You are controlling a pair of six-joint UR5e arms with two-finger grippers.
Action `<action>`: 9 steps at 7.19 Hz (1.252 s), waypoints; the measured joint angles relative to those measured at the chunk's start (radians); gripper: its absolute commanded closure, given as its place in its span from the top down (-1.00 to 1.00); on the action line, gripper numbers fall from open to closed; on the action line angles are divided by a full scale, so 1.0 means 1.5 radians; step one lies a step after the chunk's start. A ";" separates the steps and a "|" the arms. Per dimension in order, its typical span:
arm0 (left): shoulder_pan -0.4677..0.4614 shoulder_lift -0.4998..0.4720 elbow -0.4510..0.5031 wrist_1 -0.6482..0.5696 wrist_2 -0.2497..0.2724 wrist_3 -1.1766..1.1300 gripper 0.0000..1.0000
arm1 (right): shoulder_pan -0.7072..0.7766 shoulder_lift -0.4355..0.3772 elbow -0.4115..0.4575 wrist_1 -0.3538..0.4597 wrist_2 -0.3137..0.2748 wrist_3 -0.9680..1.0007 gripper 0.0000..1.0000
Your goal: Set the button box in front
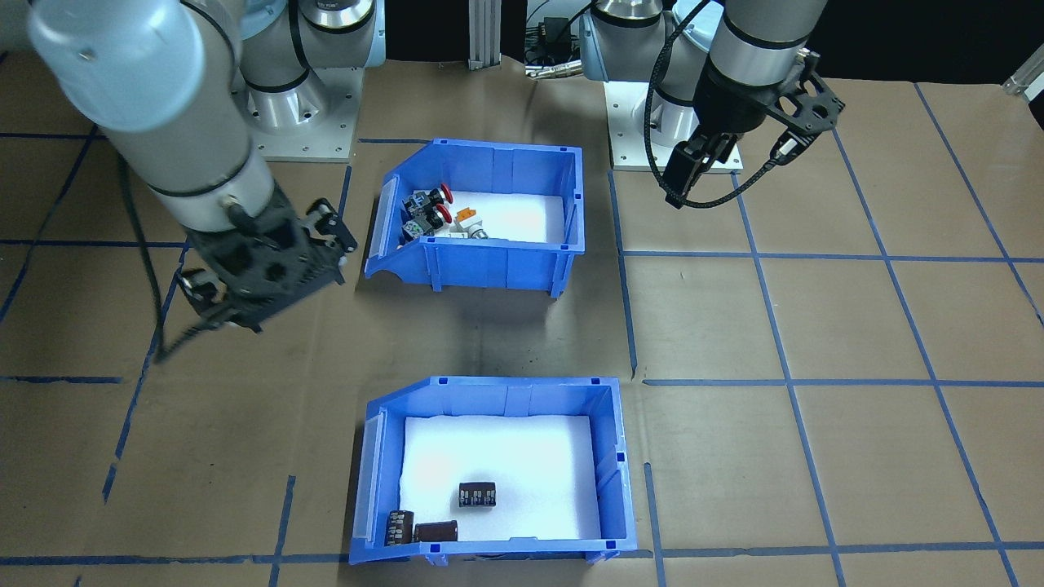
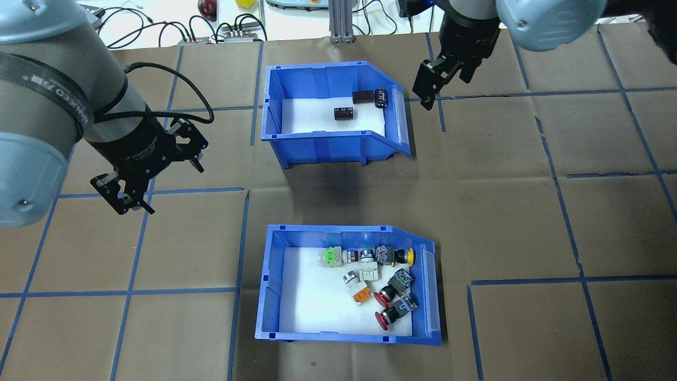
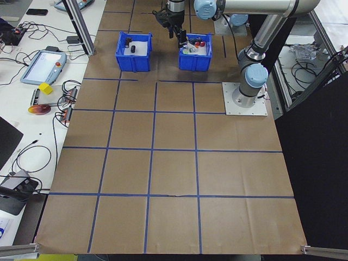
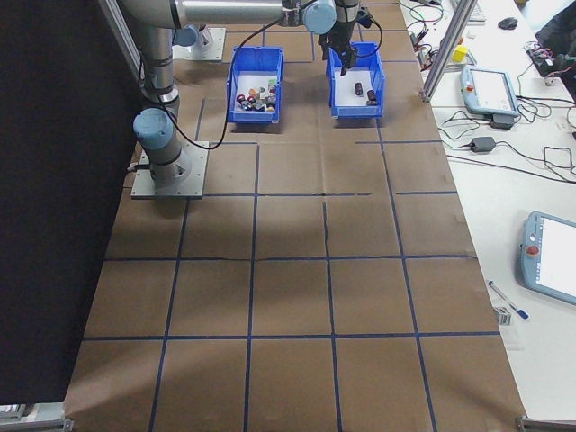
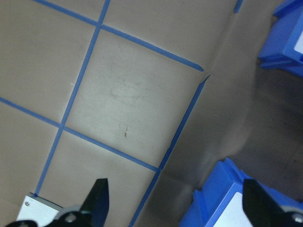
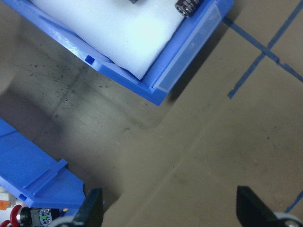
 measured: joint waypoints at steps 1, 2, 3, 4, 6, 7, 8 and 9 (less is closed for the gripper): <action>-0.028 0.010 -0.029 0.005 -0.001 -0.117 0.99 | 0.027 0.026 -0.021 -0.005 -0.001 -0.076 1.00; -0.067 0.014 -0.052 0.014 0.000 -0.232 0.99 | 0.055 0.049 -0.035 -0.015 0.000 -0.145 1.00; -0.112 0.013 -0.064 0.025 0.000 -0.341 0.99 | 0.083 0.071 -0.040 -0.035 0.002 -0.187 1.00; -0.157 0.013 -0.077 0.031 -0.001 -0.447 0.99 | 0.115 0.094 -0.043 -0.066 0.000 -0.217 1.00; -0.230 0.019 -0.152 0.087 -0.011 -0.569 0.99 | 0.166 0.134 -0.044 -0.108 -0.006 -0.269 1.00; -0.245 0.029 -0.208 0.156 -0.031 -0.610 0.99 | 0.182 0.149 -0.044 -0.118 -0.010 -0.292 1.00; -0.261 0.043 -0.258 0.213 -0.052 -0.647 0.99 | 0.194 0.165 -0.044 -0.133 -0.012 -0.304 1.00; -0.286 0.053 -0.289 0.243 -0.068 -0.692 0.98 | 0.205 0.184 -0.042 -0.153 -0.013 -0.307 1.00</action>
